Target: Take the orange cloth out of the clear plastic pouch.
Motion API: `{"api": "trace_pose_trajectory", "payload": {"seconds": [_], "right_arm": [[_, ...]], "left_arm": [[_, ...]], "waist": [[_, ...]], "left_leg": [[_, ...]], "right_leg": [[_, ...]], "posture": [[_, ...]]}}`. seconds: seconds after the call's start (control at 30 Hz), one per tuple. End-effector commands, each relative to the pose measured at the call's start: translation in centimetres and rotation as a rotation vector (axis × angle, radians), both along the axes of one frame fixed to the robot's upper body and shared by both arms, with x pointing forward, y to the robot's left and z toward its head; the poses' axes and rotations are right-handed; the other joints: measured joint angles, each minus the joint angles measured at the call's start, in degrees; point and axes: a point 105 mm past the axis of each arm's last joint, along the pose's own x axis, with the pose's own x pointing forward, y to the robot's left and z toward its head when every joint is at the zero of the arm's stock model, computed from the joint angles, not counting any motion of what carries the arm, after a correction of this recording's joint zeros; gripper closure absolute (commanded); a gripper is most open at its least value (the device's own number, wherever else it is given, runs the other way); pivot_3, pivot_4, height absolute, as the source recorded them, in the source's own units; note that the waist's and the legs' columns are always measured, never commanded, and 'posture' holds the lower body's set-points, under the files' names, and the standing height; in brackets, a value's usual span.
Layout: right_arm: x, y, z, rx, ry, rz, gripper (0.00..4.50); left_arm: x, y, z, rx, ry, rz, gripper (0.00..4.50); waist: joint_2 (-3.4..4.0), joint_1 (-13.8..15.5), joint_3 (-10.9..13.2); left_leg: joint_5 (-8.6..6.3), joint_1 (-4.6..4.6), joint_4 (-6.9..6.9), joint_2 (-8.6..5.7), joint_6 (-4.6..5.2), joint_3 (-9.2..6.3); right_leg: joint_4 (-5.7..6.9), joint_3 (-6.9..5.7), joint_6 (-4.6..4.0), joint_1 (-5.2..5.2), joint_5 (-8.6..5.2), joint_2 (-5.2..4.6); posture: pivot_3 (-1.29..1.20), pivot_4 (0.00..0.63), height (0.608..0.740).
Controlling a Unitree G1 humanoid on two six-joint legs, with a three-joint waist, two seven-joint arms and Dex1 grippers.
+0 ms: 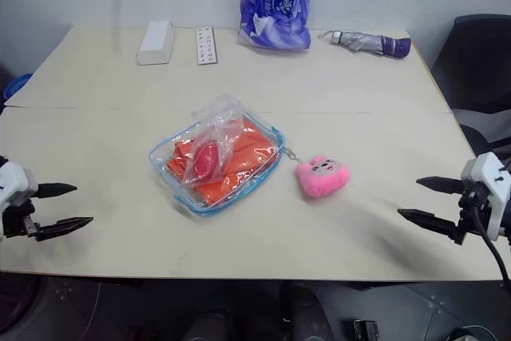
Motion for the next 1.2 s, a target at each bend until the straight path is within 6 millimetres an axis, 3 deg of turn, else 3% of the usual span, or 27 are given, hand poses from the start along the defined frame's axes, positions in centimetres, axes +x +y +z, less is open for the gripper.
{"api": "trace_pose_trajectory", "payload": {"seconds": [0.03,0.4,0.67,0.9,1.07,1.2], "right_arm": [[0.2,0.3,1.2,-0.006,-0.049,0.011,0.00],[0.5,0.5,1.0,-0.014,-0.081,-0.009,0.00],[0.8,0.7,1.2,0.033,-0.099,-0.046,0.00],[0.4,1.8,1.4,0.089,-0.116,-0.041,0.00],[-1.1,5.2,1.5,0.135,-0.147,0.032,0.00],[-1.9,8.7,2.0,0.159,-0.184,0.102,0.00]], "left_arm": [[0.0,0.1,0.6,0.022,-0.033,0.006,0.03],[0.0,-0.4,0.6,-0.021,-0.049,0.035,0.03],[1.4,-1.8,2.1,-0.178,-0.092,0.078,0.03],[2.4,-6.2,4.8,-0.408,-0.123,0.056,0.03],[4.4,-11.5,7.1,-0.505,-0.157,0.058,0.03],[5.7,-15.6,7.3,-0.509,-0.117,0.036,0.03]], "waist": [[0.00,0.00,0.00],[0.03,-0.03,0.02],[0.03,-0.02,0.02],[0.02,0.02,0.02],[-0.01,0.85,0.02],[-0.03,1.12,0.01]], "left_leg": [[0.00,0.00,0.00,0.00,0.00,0.00],[0.01,0.00,0.00,0.01,-0.03,0.01],[0.03,0.00,0.00,-0.01,-0.06,0.03],[0.07,0.00,0.00,-0.03,-0.12,0.03],[0.14,-0.01,0.01,-0.07,-0.26,-0.02],[0.25,0.03,0.02,-0.14,-0.39,0.01]], "right_leg": [[0.00,0.00,0.00,0.00,0.00,0.00],[0.04,0.01,0.00,0.00,0.00,0.00],[0.10,0.02,0.00,0.01,0.00,0.00],[0.17,0.04,0.00,0.02,0.00,-0.01],[0.25,0.06,0.02,0.12,0.01,-0.01],[0.41,0.12,0.04,0.16,0.03,0.01]], "posture": [[0.00,0.150,0.740],[0.00,0.150,0.740],[0.00,0.150,0.740],[0.00,0.150,0.740],[0.00,0.150,0.740],[0.00,0.150,0.740]]}}
